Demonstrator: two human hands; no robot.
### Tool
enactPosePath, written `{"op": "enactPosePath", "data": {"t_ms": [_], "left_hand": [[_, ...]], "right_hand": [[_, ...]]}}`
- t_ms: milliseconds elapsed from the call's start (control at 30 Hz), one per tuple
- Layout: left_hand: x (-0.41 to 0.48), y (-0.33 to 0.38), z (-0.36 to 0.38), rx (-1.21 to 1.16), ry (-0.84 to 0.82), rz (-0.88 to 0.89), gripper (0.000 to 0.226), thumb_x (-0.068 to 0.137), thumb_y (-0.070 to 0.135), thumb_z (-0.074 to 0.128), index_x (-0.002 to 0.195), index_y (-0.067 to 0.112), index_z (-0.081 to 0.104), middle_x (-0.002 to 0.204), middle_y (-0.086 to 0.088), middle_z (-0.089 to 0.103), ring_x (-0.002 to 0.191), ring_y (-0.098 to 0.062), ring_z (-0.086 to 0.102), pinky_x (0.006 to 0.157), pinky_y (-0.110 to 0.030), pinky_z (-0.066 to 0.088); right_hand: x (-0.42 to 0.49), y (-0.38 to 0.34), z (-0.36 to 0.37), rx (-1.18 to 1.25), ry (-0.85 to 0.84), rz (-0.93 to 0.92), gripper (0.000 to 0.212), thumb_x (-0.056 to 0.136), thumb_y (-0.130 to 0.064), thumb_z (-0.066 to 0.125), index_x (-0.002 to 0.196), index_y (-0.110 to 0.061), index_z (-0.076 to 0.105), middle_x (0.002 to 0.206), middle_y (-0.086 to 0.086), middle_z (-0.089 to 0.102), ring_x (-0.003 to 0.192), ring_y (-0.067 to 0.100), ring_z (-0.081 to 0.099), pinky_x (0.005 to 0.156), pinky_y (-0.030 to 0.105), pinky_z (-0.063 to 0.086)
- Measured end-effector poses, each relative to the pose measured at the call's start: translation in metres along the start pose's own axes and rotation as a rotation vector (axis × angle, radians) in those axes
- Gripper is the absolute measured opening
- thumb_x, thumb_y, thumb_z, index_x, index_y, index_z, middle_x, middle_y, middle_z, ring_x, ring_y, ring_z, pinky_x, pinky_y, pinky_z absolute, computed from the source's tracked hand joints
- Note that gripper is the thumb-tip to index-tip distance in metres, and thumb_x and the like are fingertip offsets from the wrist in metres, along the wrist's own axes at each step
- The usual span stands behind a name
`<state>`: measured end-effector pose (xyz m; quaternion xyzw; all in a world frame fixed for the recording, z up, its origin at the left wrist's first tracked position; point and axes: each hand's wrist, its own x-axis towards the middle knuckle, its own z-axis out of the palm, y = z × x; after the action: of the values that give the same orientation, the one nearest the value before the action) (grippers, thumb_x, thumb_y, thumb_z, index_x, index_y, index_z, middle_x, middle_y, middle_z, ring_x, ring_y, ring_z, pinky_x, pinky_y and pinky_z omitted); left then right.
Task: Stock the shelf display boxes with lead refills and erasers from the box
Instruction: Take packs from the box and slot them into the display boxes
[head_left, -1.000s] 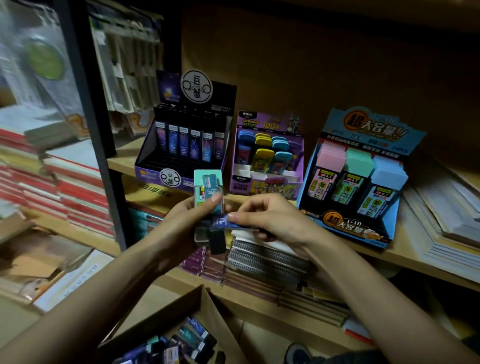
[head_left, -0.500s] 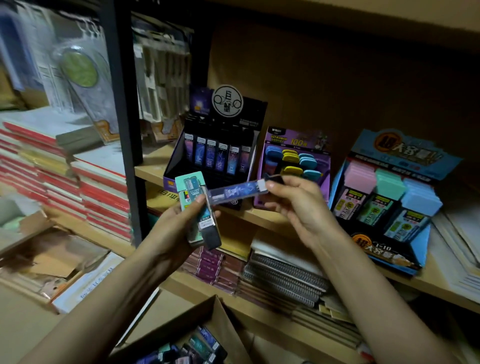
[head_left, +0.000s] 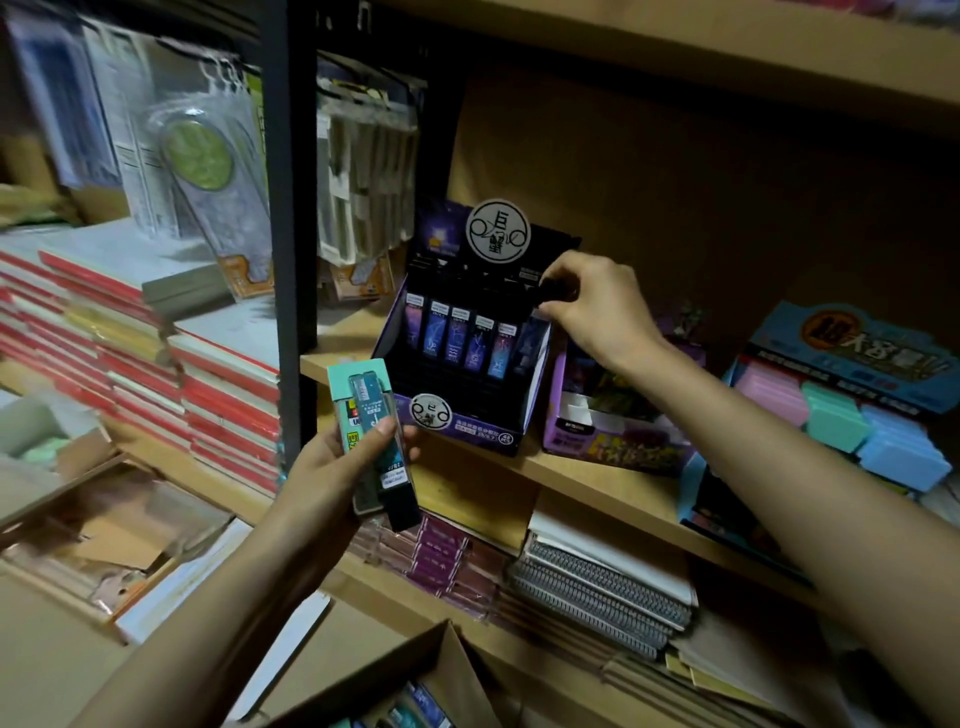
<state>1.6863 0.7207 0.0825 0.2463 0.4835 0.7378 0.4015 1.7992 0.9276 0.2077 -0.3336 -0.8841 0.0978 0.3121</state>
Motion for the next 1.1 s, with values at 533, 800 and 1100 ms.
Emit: {"op": "enactPosePath", "data": {"t_ms": [533, 800, 1100], "left_hand": [[0.007, -0.005, -0.005, -0.034, -0.008, -0.003, 0.047, 0.080, 0.031, 0.058, 0.124, 0.014, 0.054, 0.093, 0.001, 0.074, 0.082, -0.010, 0.071, 0.060, -0.023, 0.056], [0.005, -0.004, -0.002, -0.039, -0.034, 0.010, 0.045, 0.079, 0.031, 0.058, 0.121, 0.016, 0.054, 0.092, 0.002, 0.074, 0.083, -0.010, 0.071, 0.063, -0.025, 0.056], [-0.003, 0.001, 0.002, -0.046, -0.049, 0.028, 0.036, 0.085, 0.030, 0.056, 0.118, 0.013, 0.057, 0.099, -0.005, 0.071, 0.088, -0.017, 0.070, 0.064, -0.028, 0.058]], "right_hand": [[0.002, 0.020, 0.022, -0.196, -0.033, -0.165, 0.030, 0.079, -0.014, 0.072, 0.105, -0.011, 0.058, 0.107, 0.008, 0.059, 0.101, 0.026, 0.052, 0.084, 0.037, 0.043], [-0.007, 0.011, 0.014, -0.290, -0.012, -0.186, 0.028, 0.090, -0.019, 0.059, 0.117, -0.013, 0.062, 0.119, 0.006, 0.050, 0.116, 0.023, 0.039, 0.098, 0.036, 0.033], [-0.144, -0.051, 0.052, 0.620, -0.589, 0.233, 0.014, 0.088, -0.040, 0.060, 0.084, -0.026, 0.061, 0.082, -0.003, 0.068, 0.074, 0.004, 0.065, 0.063, 0.016, 0.049]]}}
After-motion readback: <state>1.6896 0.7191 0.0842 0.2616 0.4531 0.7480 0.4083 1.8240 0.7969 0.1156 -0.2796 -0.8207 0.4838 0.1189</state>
